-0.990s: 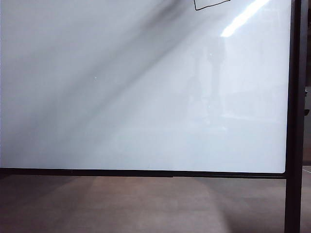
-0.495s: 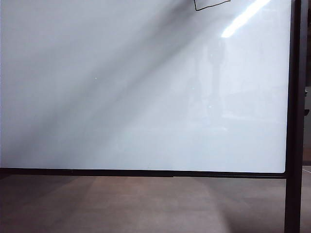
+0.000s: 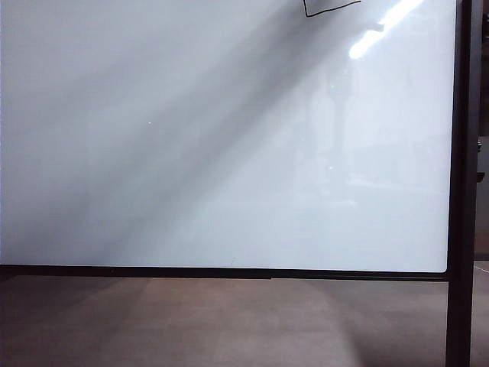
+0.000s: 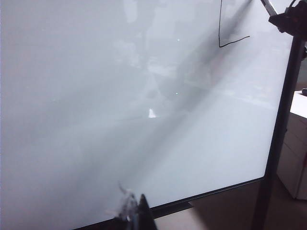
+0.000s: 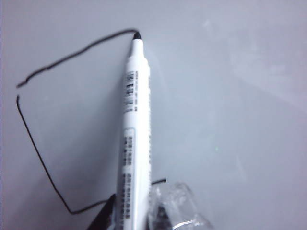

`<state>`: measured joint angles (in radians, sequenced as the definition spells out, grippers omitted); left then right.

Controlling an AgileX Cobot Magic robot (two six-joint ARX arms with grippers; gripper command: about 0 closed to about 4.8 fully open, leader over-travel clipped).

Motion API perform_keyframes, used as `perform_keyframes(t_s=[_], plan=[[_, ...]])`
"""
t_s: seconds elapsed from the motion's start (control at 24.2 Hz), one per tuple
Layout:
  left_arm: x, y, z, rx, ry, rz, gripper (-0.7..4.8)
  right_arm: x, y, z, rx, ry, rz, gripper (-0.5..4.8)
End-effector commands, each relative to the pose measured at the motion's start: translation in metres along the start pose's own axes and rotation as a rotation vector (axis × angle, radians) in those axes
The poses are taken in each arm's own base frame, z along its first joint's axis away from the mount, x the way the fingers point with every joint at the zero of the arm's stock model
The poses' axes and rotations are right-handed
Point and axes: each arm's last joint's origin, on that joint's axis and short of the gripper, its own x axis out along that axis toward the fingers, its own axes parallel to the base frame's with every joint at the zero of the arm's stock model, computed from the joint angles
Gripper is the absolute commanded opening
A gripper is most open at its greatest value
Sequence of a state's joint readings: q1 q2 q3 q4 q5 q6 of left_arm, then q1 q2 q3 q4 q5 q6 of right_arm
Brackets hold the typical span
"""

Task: Reach to the right to find the marker pen, pick it up, and write the number 8 on the whiteboard.

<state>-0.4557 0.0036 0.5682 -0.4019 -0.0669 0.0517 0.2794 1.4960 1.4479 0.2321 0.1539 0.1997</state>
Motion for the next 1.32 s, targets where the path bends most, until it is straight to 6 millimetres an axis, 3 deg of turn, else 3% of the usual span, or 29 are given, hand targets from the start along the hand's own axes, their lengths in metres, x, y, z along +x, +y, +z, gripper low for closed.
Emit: perform_keyframes(t_s=[0.04, 0.54, 0.87, 1.32], plan=[[-0.001, 0.0, 0.003, -0.001, -0.019, 0.002, -0.05, 0.0, -0.003, -0.011, 0.006, 0.052, -0.013, -0.05], [-0.001, 0.0, 0.003, -0.001, -0.018, 0.001, -0.05, -0.012, -0.015, -0.068, 0.034, 0.185, -0.041, -0.05], [-0.001, 0.0, 0.003, -0.002, -0.018, 0.001, -0.05, -0.028, 0.007, -0.048, 0.035, 0.085, 0.055, -0.05], [-0.001, 0.0, 0.003, -0.002, -0.019, -0.002, -0.05, -0.012, 0.039, -0.048, 0.041, 0.119, 0.195, -0.05]])
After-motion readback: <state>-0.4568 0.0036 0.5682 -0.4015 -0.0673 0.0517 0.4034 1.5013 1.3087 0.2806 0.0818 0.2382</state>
